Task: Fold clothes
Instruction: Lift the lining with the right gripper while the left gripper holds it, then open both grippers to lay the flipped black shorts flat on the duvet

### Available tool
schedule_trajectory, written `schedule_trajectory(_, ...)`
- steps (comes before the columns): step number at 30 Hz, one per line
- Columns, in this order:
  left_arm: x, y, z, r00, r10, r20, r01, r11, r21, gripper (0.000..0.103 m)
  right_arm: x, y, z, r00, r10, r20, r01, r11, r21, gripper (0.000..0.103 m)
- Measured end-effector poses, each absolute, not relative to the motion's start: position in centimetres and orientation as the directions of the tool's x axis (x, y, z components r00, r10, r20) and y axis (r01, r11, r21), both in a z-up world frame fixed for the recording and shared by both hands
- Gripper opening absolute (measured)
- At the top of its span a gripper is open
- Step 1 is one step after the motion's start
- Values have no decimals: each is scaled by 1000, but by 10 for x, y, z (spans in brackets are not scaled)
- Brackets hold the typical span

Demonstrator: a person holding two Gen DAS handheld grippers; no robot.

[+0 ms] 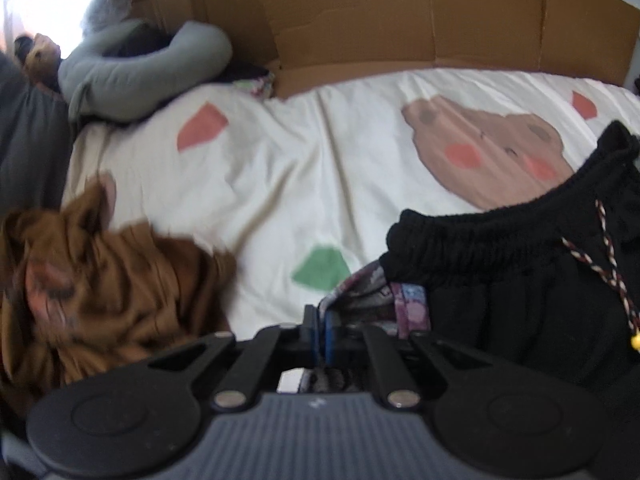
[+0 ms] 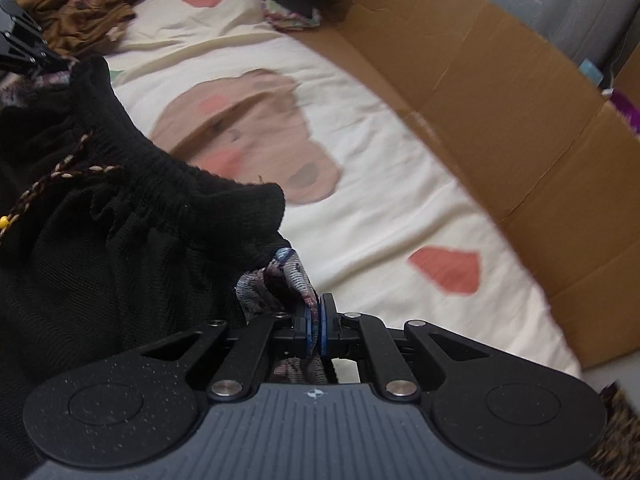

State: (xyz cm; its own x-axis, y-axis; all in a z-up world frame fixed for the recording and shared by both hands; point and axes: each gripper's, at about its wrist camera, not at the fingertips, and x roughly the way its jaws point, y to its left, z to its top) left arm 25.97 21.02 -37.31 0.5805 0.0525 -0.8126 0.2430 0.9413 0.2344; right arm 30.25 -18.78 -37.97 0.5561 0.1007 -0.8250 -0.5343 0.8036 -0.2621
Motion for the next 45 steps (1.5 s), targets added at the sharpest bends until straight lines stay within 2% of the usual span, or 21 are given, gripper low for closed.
schedule_trajectory(20,374,192,-378,626,120,-771,203,929,309,3,418,-183,-378,584,-45,-810,-467,798,-381,1)
schedule_trajectory(32,438,189,-360,650,181,-738,150,921,359,3,479,-172,-358,628,-107,-771,-433,775,-460,1)
schedule_trajectory(39,467,182,-371,587,239,-774,126,917,379,3,509,-165,-356,642,-144,-753,-406,770,-493,2)
schedule_trajectory(40,470,181,-373,576,247,-779,123,916,382,4,512,-164,-357,642,-143,-753,-401,775,-489,3)
schedule_trajectory(41,474,180,-375,566,255,-784,121,915,385,9,514,-165,-359,638,-135,-758,-396,787,-474,4)
schedule_trajectory(42,478,179,-377,555,263,-789,118,914,388,15,516,-167,-362,624,-132,-770,-391,801,-454,16)
schedule_trajectory(43,482,177,-379,544,271,-794,115,913,390,17,518,-169,-364,610,-128,-782,-386,814,-434,25)
schedule_trajectory(45,484,178,-383,524,264,-810,115,920,374,26,519,-173,-368,588,-132,-798,-371,833,-410,35)
